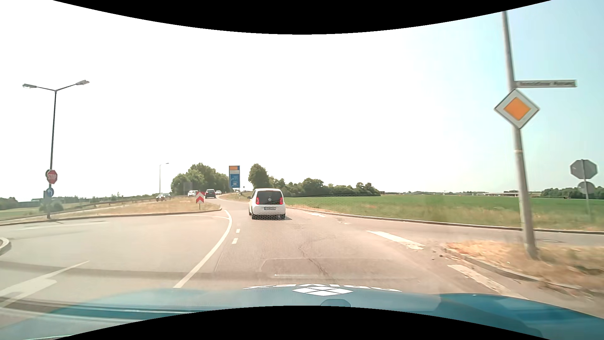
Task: Follow the waypoints while adhering to traffic rules and regulations
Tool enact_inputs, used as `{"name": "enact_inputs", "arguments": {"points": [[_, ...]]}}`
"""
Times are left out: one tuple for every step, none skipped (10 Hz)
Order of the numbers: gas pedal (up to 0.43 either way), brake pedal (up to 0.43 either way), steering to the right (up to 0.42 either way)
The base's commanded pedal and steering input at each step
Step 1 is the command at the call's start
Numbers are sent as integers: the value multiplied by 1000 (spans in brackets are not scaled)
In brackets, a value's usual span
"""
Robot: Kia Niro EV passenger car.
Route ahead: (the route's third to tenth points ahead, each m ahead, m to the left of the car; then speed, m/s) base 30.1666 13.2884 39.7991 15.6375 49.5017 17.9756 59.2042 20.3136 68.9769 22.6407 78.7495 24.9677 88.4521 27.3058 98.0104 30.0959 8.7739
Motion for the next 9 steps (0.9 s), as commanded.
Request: {"name": "enact_inputs", "arguments": {"points": [[287,0,-103],[280,0,-98],[268,0,-95],[268,0,-92],[268,0,-91],[268,0,-92],[260,0,-92],[248,0,-91],[248,0,-86]]}}
